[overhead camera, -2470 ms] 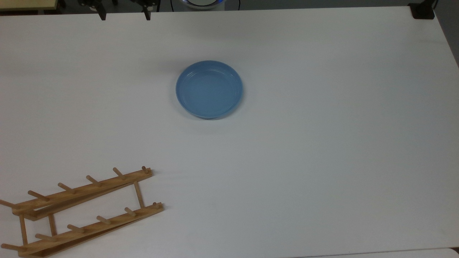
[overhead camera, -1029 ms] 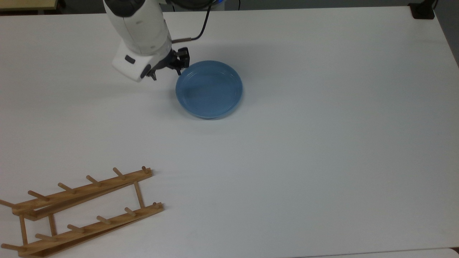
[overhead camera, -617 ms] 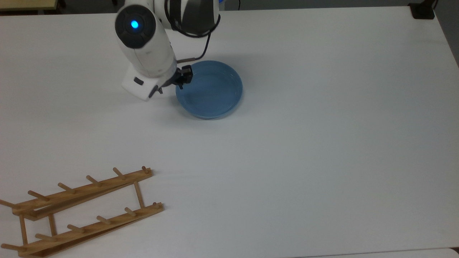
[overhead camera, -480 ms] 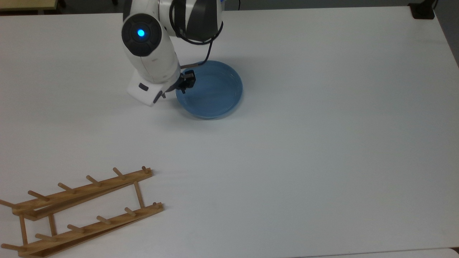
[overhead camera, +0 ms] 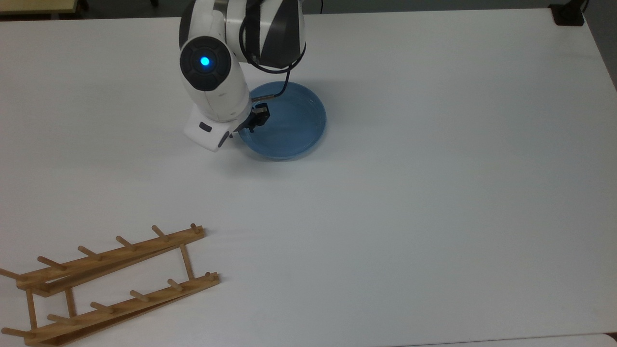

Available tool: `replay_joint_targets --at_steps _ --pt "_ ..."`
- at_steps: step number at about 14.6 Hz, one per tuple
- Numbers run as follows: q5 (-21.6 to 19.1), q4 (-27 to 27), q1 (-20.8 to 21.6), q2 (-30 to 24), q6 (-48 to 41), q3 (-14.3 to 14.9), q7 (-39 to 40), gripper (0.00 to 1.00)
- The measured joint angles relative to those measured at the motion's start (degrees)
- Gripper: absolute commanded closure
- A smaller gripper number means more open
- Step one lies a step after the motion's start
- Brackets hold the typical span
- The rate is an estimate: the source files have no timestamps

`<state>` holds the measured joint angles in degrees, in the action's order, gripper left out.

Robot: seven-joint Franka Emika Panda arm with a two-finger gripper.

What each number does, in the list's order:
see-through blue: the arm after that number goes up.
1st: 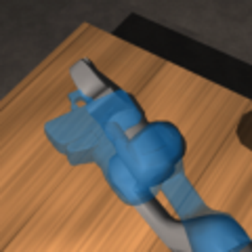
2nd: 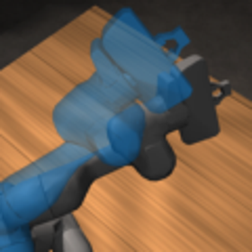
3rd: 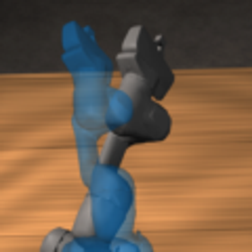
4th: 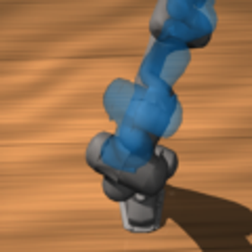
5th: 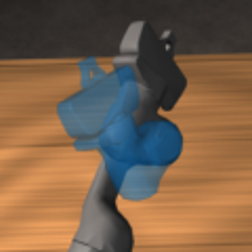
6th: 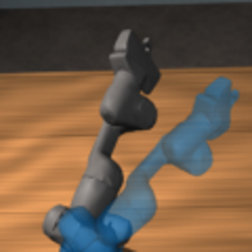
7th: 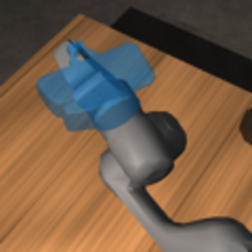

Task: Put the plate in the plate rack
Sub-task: 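Close the gripper on the blue plate's rim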

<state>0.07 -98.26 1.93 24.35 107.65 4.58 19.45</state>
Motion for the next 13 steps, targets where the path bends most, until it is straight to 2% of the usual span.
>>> replay_joint_targets --at_steps 1,3,9,10,13 --pt "0.0 -0.01 0.2 0.23 0.16 0.0 0.0 0.58" --pt "0.02 -0.1 0.48 0.91 1.45 0.0 0.0 0.7" --pt "0.04 -0.08 0.48 1.51 2.22 0.01 0.02 0.97" --pt "0.04 -0.03 0.49 1.24 2.22 0.0 0.04 1.0" --pt "0.04 -0.02 0.49 0.99 2.22 0.0 0.3 1.0"
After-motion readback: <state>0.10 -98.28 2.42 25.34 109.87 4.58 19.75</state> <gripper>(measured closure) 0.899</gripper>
